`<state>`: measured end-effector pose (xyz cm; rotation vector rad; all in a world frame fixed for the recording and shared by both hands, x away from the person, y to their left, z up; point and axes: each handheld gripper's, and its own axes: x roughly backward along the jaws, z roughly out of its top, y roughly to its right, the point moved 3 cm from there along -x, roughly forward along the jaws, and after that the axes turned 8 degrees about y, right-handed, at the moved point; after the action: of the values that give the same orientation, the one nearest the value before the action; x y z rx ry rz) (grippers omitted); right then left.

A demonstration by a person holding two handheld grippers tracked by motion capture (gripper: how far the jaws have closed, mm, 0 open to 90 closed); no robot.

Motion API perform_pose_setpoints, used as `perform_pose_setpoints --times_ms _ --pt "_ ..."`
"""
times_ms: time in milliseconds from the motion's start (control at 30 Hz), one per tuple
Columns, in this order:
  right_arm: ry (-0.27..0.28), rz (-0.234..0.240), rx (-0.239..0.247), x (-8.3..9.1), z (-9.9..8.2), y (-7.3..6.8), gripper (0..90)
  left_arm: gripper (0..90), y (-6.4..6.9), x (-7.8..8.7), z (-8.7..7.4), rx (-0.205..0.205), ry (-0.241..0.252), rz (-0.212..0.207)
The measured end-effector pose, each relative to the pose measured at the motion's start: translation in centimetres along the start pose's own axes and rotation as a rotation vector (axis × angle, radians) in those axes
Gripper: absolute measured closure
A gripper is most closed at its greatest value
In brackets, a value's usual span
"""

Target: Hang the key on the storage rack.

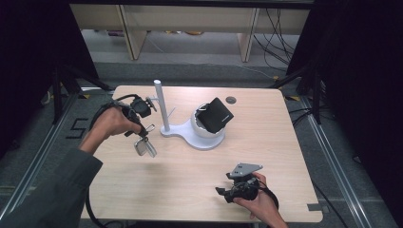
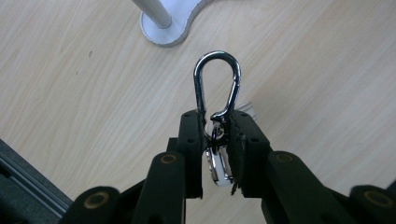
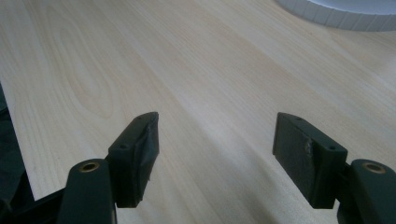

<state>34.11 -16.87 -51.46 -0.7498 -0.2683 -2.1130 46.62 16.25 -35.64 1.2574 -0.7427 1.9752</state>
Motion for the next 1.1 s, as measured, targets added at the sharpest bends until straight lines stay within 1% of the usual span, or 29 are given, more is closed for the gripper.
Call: perform_pose_setpoints --times_ms 100,133,167,233,333,367,400,433,500,567,667,700,733,767,800,833,867,900,933,967,1033,1100 --pt "-0.002 0.0 0.001 0.0 0.0 0.0 32.6 75.1 -0.8 1.0 0.3 0.007 0.01 0.012" --pt "-0.004 0.003 -0.007 0.0 0.0 0.0 32.6 75.1 -1.0 1.3 0.4 0.015 0.011 0.015" --pt "-0.001 0.0 0.0 0.0 0.0 0.0 32.5 75.1 -1.4 1.7 0.6 0.023 0.018 0.022" --pt "0.002 -0.001 0.003 0.0 0.0 0.0 32.6 75.1 -1.6 1.9 0.7 0.025 0.017 0.025" --pt "0.001 -0.002 0.001 -0.1 0.0 0.0 32.5 75.1 -2.5 2.6 1.0 0.052 0.035 0.041" --pt "0.001 -0.001 0.001 -0.1 0.0 0.0 32.5 75.1 -2.6 2.8 1.1 0.053 0.033 0.043" --pt "0.0 -0.001 -0.003 -0.1 0.0 0.0 32.5 75.1 -2.9 3.0 1.2 0.062 0.036 0.045" --pt "0.002 0.0 0.0 0.0 0.0 0.0 32.5 75.1 -3.1 3.1 1.3 0.068 0.036 0.045" --pt "0.002 0.0 0.002 -0.1 0.0 0.0 32.6 75.1 -3.8 3.3 1.5 0.087 0.052 0.052" --pt "0.0 0.001 0.001 -0.1 0.0 0.0 32.5 75.1 -4.1 3.4 1.6 0.097 0.046 0.042" --pt "-0.01 -0.004 0.001 -0.1 -0.1 -0.1 32.5 75.1 -4.8 3.5 2.0 0.119 0.06 0.054" --pt "0.009 -0.007 -0.006 -0.2 -0.1 -0.1 32.5 75.1 -4.9 3.5 2.1 0.125 0.066 0.061" --pt "-0.015 0.0 -0.018 0.0 -0.1 -0.2 32.5 75.1 -5.0 3.7 2.2 0.121 0.061 0.068" --pt "-0.001 0.001 -0.01 -0.1 0.0 -0.2 32.5 75.1 -5.0 3.7 2.4 0.116 0.06 0.074" --pt "-0.007 0.006 -0.006 -0.1 0.0 -0.2 32.6 75.1 -5.0 3.8 2.5 0.117 0.064 0.073" --pt "-0.009 0.0 -0.006 -0.1 -0.1 -0.1 32.5 75.1 -5.0 3.9 2.7 0.122 0.072 0.072" --pt "-0.014 0.006 -0.012 0.0 -0.1 -0.2 32.5 75.1 -5.0 3.9 2.9 0.122 0.076 0.079" --pt "-0.016 0.004 -0.016 0.0 -0.1 -0.1 32.5 75.1 -5.1 3.9 3.0 0.123 0.073 0.08" --pt "-0.001 0.002 -0.009 -0.1 0.0 -0.2 32.5 75.1 -5.1 3.8 3.1 0.127 0.067 0.082" --pt "-0.011 0.012 -0.009 0.0 0.0 -0.2 32.5 75.1 -5.2 3.8 3.2 0.126 0.069 0.085" --pt "-0.008 0.007 -0.003 0.0 0.0 -0.2 32.5 75.1 -5.4 3.6 3.4 0.14 0.078 0.079" --pt "-0.008 0.007 -0.005 0.0 0.0 -0.2 32.5 75.1 -5.5 3.3 3.5 0.141 0.069 0.084"
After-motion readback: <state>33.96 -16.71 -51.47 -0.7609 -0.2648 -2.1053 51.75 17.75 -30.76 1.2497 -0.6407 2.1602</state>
